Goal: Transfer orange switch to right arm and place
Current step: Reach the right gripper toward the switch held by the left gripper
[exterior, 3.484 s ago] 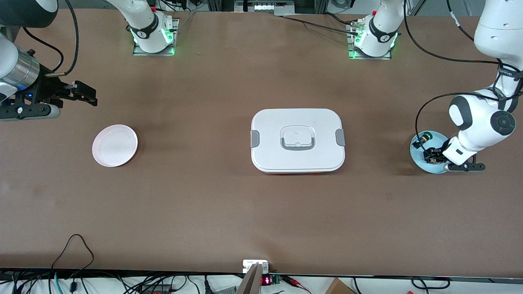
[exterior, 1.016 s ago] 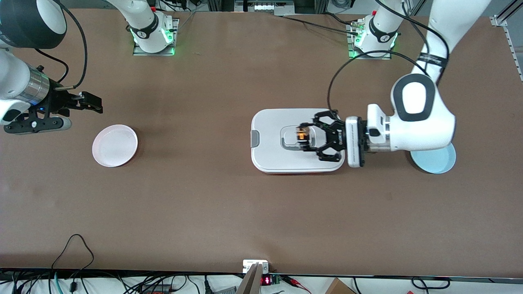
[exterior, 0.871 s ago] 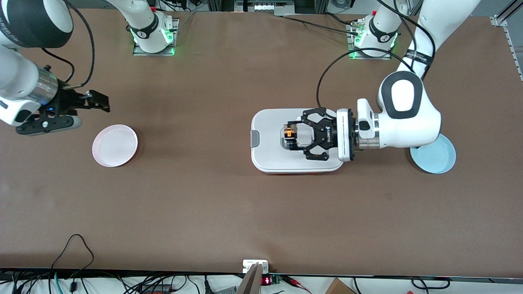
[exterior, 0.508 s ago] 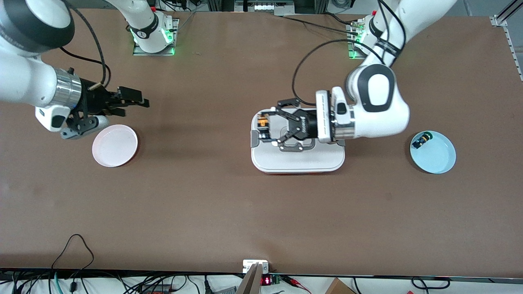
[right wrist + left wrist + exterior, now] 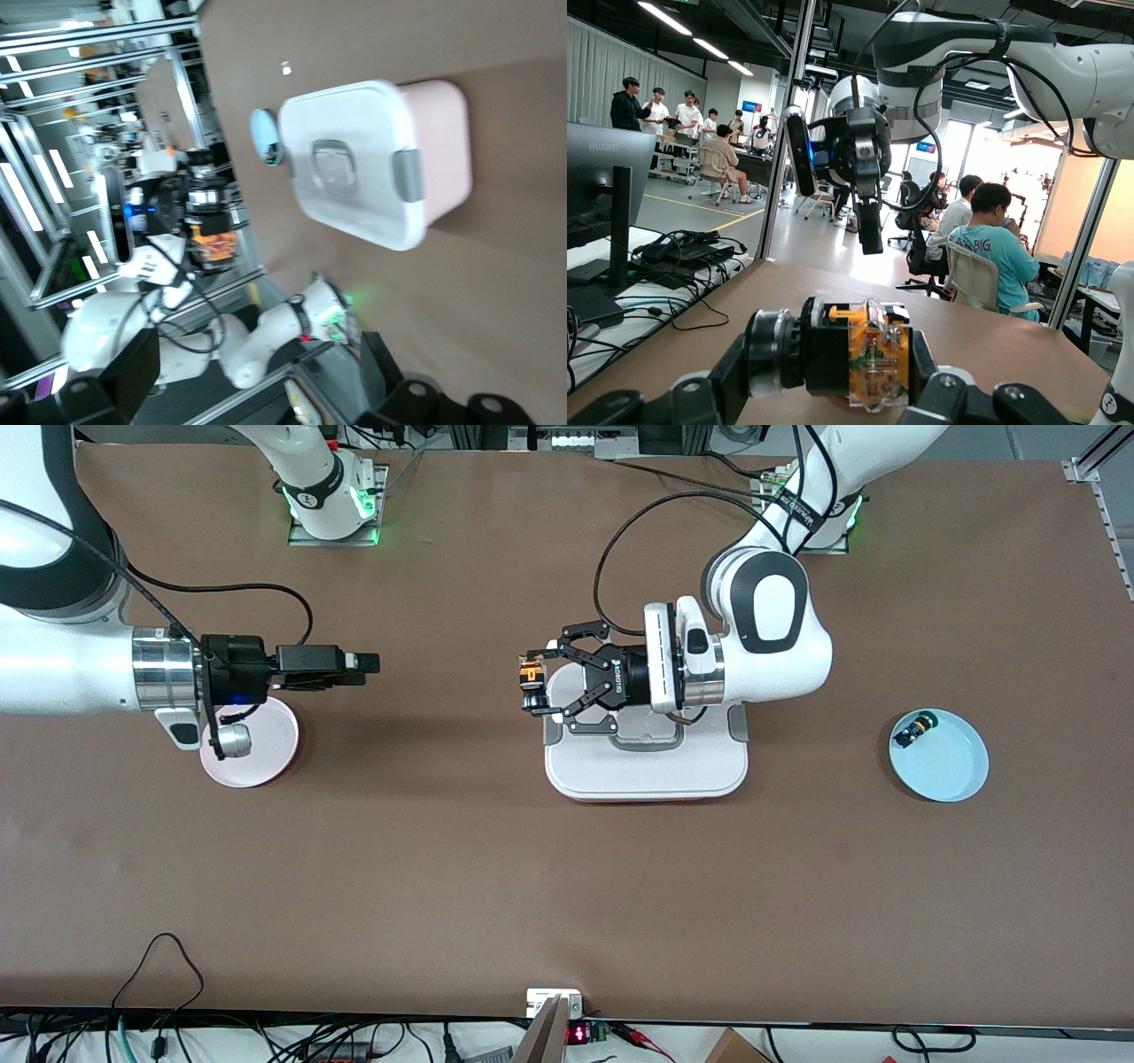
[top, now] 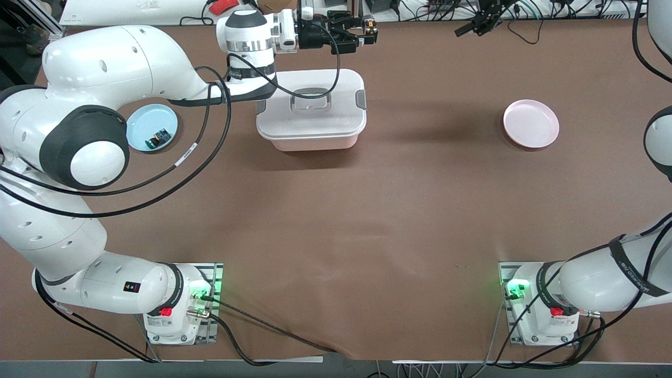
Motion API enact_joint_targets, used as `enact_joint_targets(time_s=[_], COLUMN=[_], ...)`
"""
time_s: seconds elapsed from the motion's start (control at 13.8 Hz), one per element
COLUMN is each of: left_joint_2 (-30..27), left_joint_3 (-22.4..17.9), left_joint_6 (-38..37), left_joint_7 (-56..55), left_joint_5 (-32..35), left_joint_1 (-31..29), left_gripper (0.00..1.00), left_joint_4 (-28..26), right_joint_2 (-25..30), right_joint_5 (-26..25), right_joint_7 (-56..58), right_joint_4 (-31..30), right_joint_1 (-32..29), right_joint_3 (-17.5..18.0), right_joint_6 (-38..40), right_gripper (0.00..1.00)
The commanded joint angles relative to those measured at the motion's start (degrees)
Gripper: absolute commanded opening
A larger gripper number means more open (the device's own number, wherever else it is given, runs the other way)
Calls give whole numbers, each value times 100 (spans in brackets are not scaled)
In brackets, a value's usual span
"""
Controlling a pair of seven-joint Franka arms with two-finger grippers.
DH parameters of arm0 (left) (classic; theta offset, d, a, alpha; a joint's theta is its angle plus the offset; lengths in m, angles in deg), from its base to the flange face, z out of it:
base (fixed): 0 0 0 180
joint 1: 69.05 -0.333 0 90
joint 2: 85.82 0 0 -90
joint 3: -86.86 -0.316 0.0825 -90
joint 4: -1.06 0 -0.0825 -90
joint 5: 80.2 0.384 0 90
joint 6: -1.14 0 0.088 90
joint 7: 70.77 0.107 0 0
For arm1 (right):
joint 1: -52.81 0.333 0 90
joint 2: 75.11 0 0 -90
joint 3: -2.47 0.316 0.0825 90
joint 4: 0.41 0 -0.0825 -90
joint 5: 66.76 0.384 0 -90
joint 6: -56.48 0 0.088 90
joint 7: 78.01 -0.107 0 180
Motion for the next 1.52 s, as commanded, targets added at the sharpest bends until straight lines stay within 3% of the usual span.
enact_joint_targets(time_s=[0.0, 0.36, 0.73, 0.94, 1.31, 1.45], left_joint_2=[9, 0, 0, 0, 9, 9], left_joint_3=[-11, -2, -2, -2, -2, -2], left_joint_6=[59, 41, 41, 41, 41, 41], left_joint_7=[228, 228, 228, 228, 228, 219], left_joint_5=[-217, -226, -226, -226, -226, -226], left_joint_1=[43, 16, 17, 16, 16, 25], left_gripper=[28, 28, 28, 28, 29, 29], left_joint_4=[-23, -32, -84, -93, -93, -93], right_joint_2=[-260, -252, -261, -217, -147, -94], right_joint_5=[937, 2379, 3338, 3436, 3489, 3621], right_joint_7=[-44, 1360, 1757, 1775, 1793, 1793], right_joint_4=[-7, -955, -1098, -1115, -1344, -1388], right_joint_1=[190, 665, 1341, 1649, 1799, 1878], right_joint_3=[33, 33, 33, 33, 42, 33], right_joint_6=[-185, -941, -1925, -2356, -2410, -2533], right_gripper=[100, 100, 100, 100, 99, 87])
